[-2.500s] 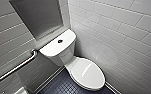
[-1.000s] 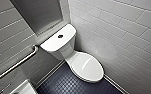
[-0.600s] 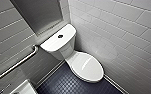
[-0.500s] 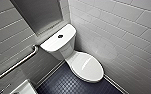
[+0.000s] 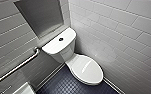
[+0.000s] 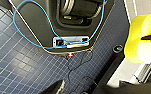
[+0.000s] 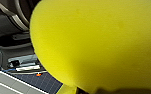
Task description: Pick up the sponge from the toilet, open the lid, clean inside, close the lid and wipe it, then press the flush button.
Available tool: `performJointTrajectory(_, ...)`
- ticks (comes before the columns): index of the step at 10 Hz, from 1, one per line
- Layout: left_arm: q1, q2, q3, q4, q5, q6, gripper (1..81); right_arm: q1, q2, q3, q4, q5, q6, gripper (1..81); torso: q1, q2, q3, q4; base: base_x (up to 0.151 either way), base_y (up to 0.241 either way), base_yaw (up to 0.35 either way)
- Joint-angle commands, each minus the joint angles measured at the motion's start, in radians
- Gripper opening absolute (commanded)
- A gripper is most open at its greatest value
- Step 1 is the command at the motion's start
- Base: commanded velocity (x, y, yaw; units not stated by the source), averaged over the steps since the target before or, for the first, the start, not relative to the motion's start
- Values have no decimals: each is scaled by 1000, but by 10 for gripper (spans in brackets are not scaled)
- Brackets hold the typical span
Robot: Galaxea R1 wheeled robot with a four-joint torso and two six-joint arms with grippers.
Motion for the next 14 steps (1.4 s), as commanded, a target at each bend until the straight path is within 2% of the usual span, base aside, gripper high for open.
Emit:
performJointTrajectory(1,51,14,-43,8,55,6,811,-35,3,9,40,-95,-5,10,0,0,94,0,0,0,0)
performJointTrajectory(2,49,24,-58,10,55,6,811,-37,4,17,35,-95,-5,10,0,0,130,0,0,0,0)
performJointTrajectory(3,49,37,-78,12,55,6,811,-37,6,27,30,-96,-7,10,0,0,100,0,0,0,0)
performJointTrajectory(5,48,47,-92,15,55,6,811,-37,7,34,29,-96,-7,10,-2,-1,104,0,0,0,0)
performJointTrajectory(6,48,47,-92,15,55,6,811,-35,9,35,30,-98,-5,10,-66,99,113,0,0,0,0)
performJointTrajectory(8,43,57,-94,12,58,6,811,-32,12,27,40,-98,-1,10,-84,123,116,0,0,0,0)
performJointTrajectory(10,42,72,-117,7,59,6,811,-37,10,26,40,-98,-2,10,-126,189,116,0,0,0,0)
performJointTrajectory(11,42,86,-142,7,64,6,811,-41,12,32,38,-98,-4,10,-151,228,136,0,0,0,0)
performJointTrajectory(12,42,103,-176,5,64,6,811,-45,15,34,38,-98,-4,10,-173,262,194,0,0,0,0)
performJointTrajectory(14,42,144,-247,4,64,7,811,-46,19,37,38,-98,-4,10,-207,315,240,0,0,0,0)
